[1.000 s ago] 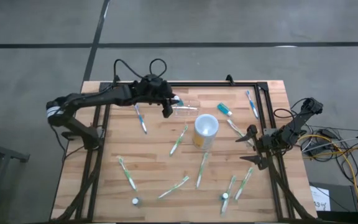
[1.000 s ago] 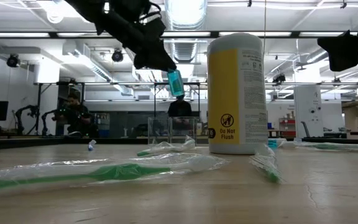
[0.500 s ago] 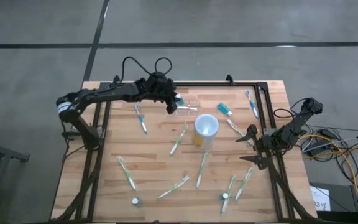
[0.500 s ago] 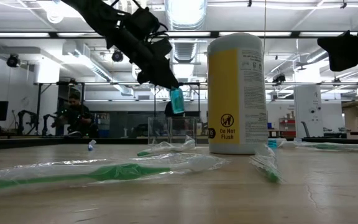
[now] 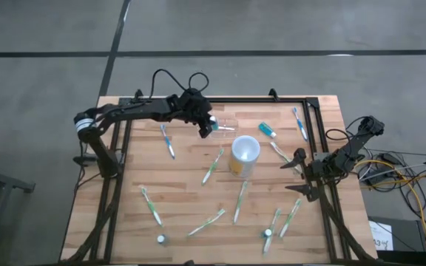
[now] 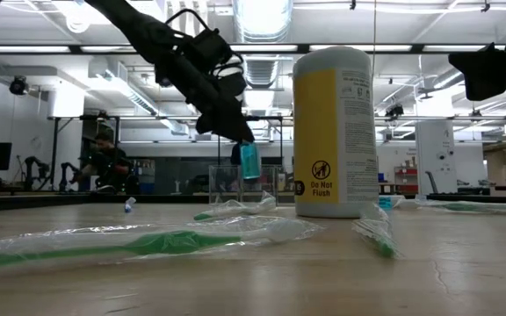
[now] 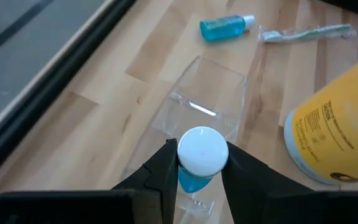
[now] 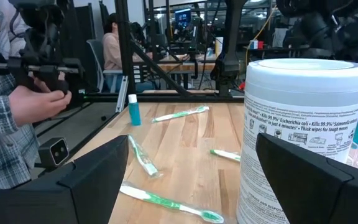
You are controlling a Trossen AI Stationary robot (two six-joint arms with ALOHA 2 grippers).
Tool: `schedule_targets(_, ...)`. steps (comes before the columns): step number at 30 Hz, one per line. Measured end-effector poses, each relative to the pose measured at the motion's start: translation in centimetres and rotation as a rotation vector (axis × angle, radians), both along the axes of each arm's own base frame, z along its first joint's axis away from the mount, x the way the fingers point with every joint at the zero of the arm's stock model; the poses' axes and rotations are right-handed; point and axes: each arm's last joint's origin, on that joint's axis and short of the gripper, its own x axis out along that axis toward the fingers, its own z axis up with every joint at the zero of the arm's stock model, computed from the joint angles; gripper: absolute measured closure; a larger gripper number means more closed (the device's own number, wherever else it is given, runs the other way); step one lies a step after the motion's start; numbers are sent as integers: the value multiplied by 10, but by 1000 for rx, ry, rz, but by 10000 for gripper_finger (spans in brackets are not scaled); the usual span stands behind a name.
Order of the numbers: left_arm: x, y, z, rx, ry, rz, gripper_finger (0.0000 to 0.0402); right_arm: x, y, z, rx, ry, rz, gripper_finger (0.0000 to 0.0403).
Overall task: Pick & Place toothbrushing station
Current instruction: Put the blue mouthwash into the middle section of the transparent organizer, then put the blue toothbrush into the left section of the transparent organizer
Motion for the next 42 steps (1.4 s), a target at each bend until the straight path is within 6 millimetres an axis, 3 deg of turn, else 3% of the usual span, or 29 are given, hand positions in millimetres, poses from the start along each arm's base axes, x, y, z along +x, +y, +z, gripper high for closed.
schedule_targets(17, 0, 0, -25, -88, 124, 17, 293, 0, 0, 0, 1, -1, 0, 57)
schedule_targets(23, -2, 1, -26, -88, 141, 13, 288, 0, 0, 0, 1, -1, 0, 53)
schedule_targets(31, -4, 1, -27, -103, 154, 22, 251, 0, 0, 0, 1, -1, 0, 57)
schedule_targets(42, -5, -1, -18, -120, 123, -4, 248, 0, 0, 0, 1, -1, 0, 58)
